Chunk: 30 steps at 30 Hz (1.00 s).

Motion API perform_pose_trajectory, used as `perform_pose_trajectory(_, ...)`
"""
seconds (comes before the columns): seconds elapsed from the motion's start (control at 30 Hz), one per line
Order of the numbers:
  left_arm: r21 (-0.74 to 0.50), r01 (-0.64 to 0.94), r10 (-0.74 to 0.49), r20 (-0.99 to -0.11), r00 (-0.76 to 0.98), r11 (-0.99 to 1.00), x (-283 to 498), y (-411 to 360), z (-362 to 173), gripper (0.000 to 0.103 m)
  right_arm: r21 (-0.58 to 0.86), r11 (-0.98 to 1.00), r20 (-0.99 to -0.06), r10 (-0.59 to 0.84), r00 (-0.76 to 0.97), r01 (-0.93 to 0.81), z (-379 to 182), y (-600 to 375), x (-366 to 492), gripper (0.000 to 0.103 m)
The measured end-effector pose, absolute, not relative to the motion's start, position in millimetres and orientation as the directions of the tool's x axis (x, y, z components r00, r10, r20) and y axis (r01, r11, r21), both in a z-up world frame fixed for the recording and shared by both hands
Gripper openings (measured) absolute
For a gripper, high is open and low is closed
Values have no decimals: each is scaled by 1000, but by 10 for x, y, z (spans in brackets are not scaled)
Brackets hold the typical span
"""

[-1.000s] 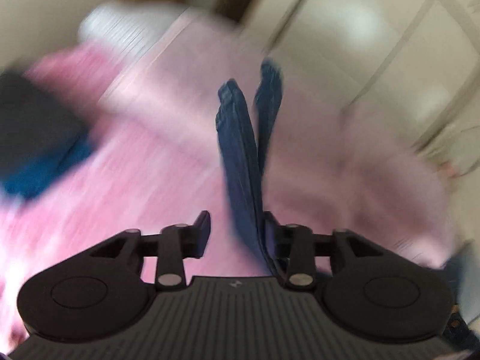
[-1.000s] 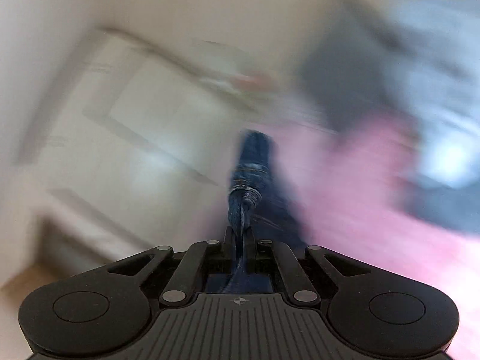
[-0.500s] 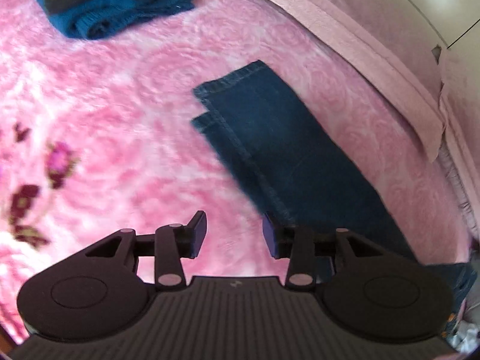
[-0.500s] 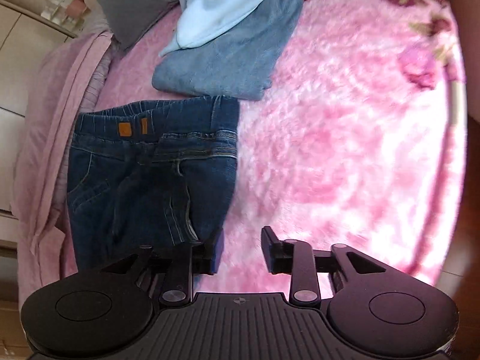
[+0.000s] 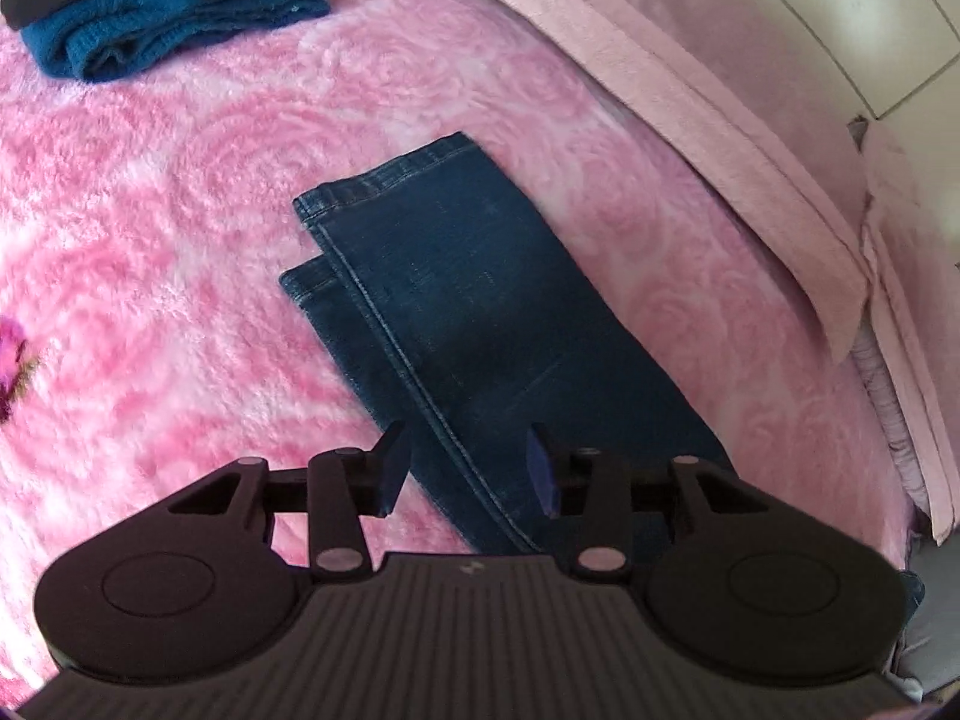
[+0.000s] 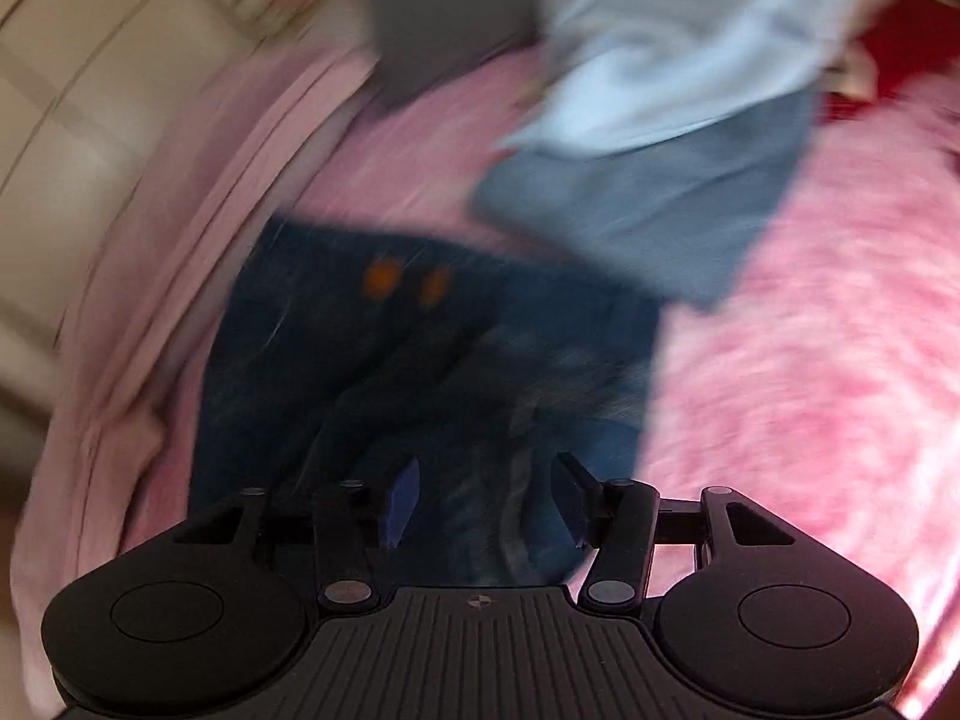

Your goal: Fold clothes

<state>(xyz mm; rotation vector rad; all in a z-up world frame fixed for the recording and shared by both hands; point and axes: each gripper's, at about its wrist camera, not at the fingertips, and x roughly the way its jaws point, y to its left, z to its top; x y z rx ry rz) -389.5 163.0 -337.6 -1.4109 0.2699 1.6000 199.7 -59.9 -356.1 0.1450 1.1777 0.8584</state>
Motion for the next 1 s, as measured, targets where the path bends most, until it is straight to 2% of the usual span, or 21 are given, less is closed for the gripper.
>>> perform_pose_trajectory(0.17, -416, -724, 485, -865, 129, -550, -3939, 1764, -3415, 38, 560, 565, -743, 667, -65, -606, -3592, 140, 1662, 53)
perform_pose_trajectory(0.43, -372, -712, 426, -898, 113, -596, -4080, 2019, -3712, 38, 691, 518, -693, 672, -260, -505, -3919, 1208, 1235, 54)
perform_pose_trajectory(0.5, -349, -737, 424, -901, 93, -579, -4078, 2069, -3717, 32, 696, 532, -696, 667, -267, -483, -4020, 1359, 1190, 54)
perform_pose_trajectory(0.53, -337, -749, 423, -902, 83, -571, -4077, 2094, -3720, 11, 696, 541, -699, 661, -272, -473, -4081, 1428, 1177, 54)
perform_pose_trajectory(0.57, -326, -760, 423, -903, 74, -562, -4076, 2120, -3720, 0, 692, 554, -706, 654, -273, -463, -4130, 1477, 1194, 53)
perform_pose_trajectory(0.6, -347, -765, 446, -891, 88, -542, -4079, 2189, -3643, 0, 684, 574, -717, 642, -272, -450, -4195, 1531, 1200, 53)
perform_pose_trajectory(0.63, -368, -770, 467, -878, 103, -522, -4083, 2257, -3566, 0, 677, 586, -726, 630, -275, -445, -4245, 1573, 1207, 29)
perform_pose_trajectory(0.67, -389, -774, 489, -864, 118, -500, -4086, 2325, -3489, 0, 672, 586, -731, 622, -281, -453, -4256, 1638, 1208, 10)
perform_pose_trajectory(0.7, -408, -777, 510, -850, 133, -479, -4090, 2393, -3412, 0, 667, 584, -736, 614, -287, -462, -4262, 1706, 1207, 4)
perform_pose_trajectory(0.77, -447, -783, 550, -819, 163, -433, -4096, 2532, -3256, 0, 658, 531, -727, 632, -267, -534, -4131, 1834, 1161, 2)
perform_pose_trajectory(0.83, -486, -803, 646, -743, 173, -344, -4045, 2884, -2974, 0, 660, 470, -688, 691, -221, -586, -3943, 2020, 1181, 2)
perform_pose_trajectory(0.87, -504, -810, 694, -697, 178, -299, -4013, 3068, -2835, 6, 679, 456, -657, 727, -198, -575, -3889, 2100, 1232, 3)
perform_pose_trajectory(0.9, -497, -814, 703, -693, 164, -300, -3981, 3166, -2783, 11, 697, 443, -625, 761, -175, -564, -3838, 2178, 1286, 8)
perform_pose_trajectory(0.93, -490, -818, 711, -687, 150, -301, -3949, 3265, -2731, 17, 716, 428, -591, 793, -151, -552, -3788, 2255, 1340, 23)
perform_pose_trajectory(0.97, -482, -822, 719, -682, 136, -303, -3917, 3364, -2680, 17, 720, 434, -584, 801, -134, -542, -3757, 2341, 1381, 32)
perform_pose_trajectory(1.0, -475, -826, 726, -677, 122, -304, -3885, 3458, -2630, 19, 714, 448, -590, 798, -119, -539, -3727, 2404, 1407, 58)
